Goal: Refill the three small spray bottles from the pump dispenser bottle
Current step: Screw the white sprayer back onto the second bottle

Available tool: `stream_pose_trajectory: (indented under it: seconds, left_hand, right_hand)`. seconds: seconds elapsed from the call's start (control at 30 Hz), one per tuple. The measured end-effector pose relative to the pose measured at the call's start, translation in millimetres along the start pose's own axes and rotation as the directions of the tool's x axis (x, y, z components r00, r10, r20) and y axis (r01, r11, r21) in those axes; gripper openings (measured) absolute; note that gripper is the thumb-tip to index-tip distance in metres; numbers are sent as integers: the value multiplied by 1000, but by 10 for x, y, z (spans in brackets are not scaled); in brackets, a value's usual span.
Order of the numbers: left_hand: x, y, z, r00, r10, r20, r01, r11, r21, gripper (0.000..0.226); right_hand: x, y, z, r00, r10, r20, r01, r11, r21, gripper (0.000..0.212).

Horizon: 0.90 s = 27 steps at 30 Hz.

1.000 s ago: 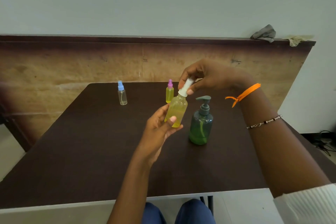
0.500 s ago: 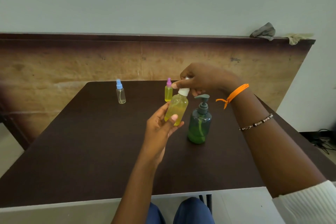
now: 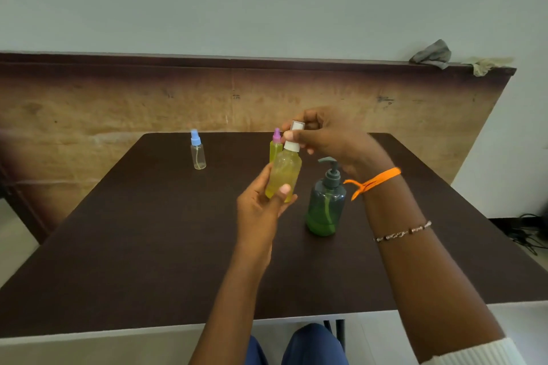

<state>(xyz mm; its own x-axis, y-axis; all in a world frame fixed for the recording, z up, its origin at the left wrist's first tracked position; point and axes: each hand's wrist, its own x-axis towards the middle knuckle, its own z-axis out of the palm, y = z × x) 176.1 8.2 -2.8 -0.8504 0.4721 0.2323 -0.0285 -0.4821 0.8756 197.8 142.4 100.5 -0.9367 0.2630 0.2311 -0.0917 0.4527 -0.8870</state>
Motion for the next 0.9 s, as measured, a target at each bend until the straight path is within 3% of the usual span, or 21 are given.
stream_pose_trajectory:
  seconds: [0.03, 0.1, 0.17, 0.27, 0.33, 0.4, 0.47, 0.53, 0.6, 0.67, 0.7, 0.77, 0.83, 0.9]
  left_hand:
    - [8, -14, 5, 999, 45, -28, -43, 996, 81, 47]
    - [-4, 1, 21, 997, 74, -24, -70, 989, 133, 43]
    - [-28, 59, 28, 999, -5, 53, 4, 1000, 27, 33]
    - [-48, 190, -12, 954, -190, 233, 250, 932, -264, 31]
    - [-55, 243, -71, 914, -214, 346, 334, 880, -337, 37]
    - [-75, 252, -59, 898, -202, 392, 346, 873, -343, 37]
    - [-74, 226, 2, 940, -162, 301, 236, 944, -230, 33]
    - [-43, 204, 71, 993, -17, 115, 12, 999, 40, 36]
    - [-9, 194, 100, 988, 146, 39, -151, 968, 200, 41]
    - [-7, 188, 116, 980, 198, 32, -201, 953, 227, 34]
    - [-20, 210, 126, 986, 160, 34, -164, 970, 182, 27]
    - [-48, 297, 140, 995, -17, 102, 25, 997, -72, 26]
    - [-51, 364, 107, 944, -185, 272, 271, 906, -324, 40]
    - [-26, 406, 49, 856, -233, 463, 450, 776, -442, 47]
  right_hand:
    - [1, 36, 67, 994, 16, -111, -23, 998, -60, 8]
    - [12, 107, 160, 965, 2, -263, -39, 990, -137, 19]
    - [-19, 106, 133, 966, -23, -257, 6, 998, -68, 19]
    - [-68, 91, 0, 995, -78, 60, 59, 961, 270, 17]
    - [-67, 148, -59, 962, -165, 217, 54, 895, 442, 31]
    - [-57, 178, -67, 942, -188, 277, 15, 850, 526, 36]
    - [-55, 165, -49, 965, -132, 228, -5, 856, 517, 28]
    - [-90, 91, -11, 993, -79, 86, 39, 917, 398, 13]
    - [-136, 22, 74, 996, -69, -58, 84, 945, 317, 5]
    - [-154, -14, 170, 984, -81, -160, 126, 947, 295, 3]
    - [-153, -21, 191, 979, -86, -183, 138, 945, 295, 3]
    - [-137, -23, 148, 987, -115, -111, 146, 927, 346, 6]
    - [-137, -31, 41, 984, -170, 53, 126, 875, 467, 12]
    - [-124, -14, -29, 957, -236, 168, 94, 802, 591, 20]
